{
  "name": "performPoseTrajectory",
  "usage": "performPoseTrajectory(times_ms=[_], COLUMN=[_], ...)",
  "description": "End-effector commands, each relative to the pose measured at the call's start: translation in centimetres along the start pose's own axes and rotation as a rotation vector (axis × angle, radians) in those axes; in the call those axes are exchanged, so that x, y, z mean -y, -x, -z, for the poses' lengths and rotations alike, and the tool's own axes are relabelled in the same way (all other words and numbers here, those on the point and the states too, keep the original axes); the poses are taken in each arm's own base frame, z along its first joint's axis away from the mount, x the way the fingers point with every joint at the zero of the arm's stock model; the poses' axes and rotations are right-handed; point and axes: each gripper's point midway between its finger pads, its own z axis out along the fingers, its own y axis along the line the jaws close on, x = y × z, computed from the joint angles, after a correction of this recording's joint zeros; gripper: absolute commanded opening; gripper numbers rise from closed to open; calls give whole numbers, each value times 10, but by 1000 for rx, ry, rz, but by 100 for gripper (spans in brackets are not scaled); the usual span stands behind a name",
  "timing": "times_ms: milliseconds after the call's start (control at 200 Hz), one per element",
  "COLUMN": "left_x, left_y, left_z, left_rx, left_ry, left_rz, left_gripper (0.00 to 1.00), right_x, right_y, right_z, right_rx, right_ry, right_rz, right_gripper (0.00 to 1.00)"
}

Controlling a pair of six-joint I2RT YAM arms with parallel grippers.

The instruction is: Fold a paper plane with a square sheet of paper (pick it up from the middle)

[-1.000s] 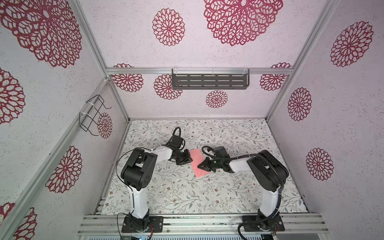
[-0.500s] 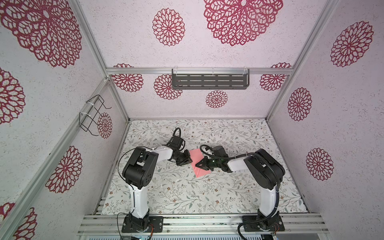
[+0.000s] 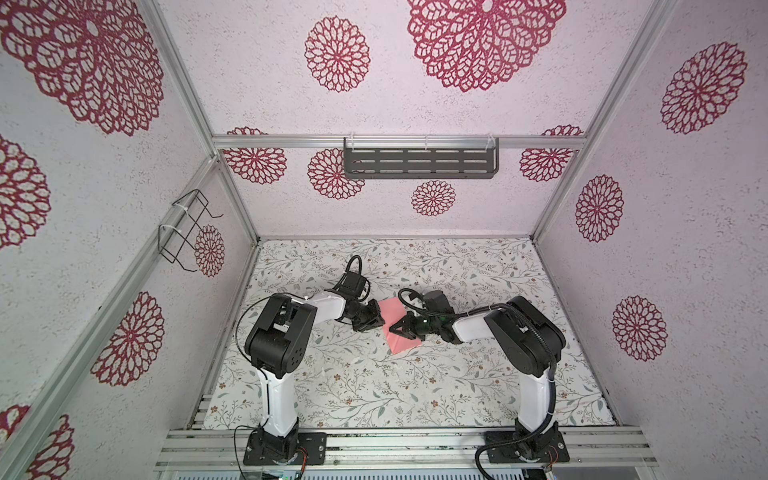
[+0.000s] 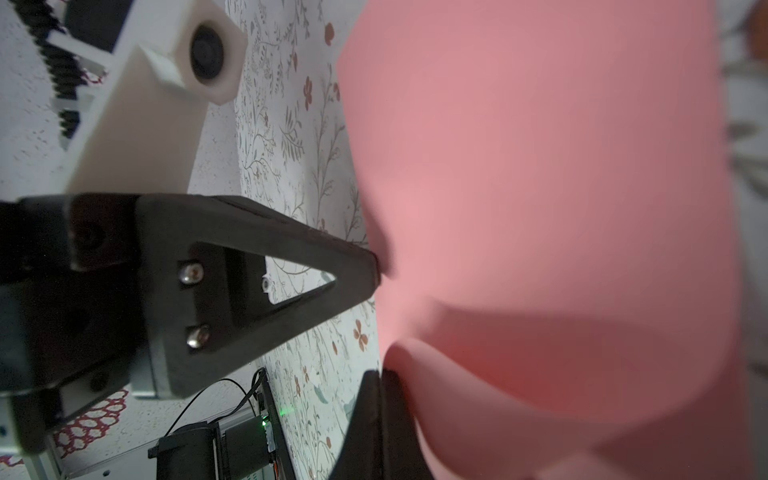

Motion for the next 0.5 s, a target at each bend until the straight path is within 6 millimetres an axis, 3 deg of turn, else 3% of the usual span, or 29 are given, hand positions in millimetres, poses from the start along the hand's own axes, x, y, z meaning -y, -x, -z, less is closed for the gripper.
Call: performPoseTrajectory(times_ms=[0, 495], left_x=[-18, -19], left_y=[-9, -10], left_z=[-10, -9], left_rx=[-30, -29], left_ry=[69, 71], left_rz=[17, 18], left_gripper=[13, 13], right_x=[-8, 0], right_y=[5, 3], right_z=[-1, 5], right_rx=[13, 32], right_ry=[14, -32], right_rz=[28, 31], right_gripper=[4, 6])
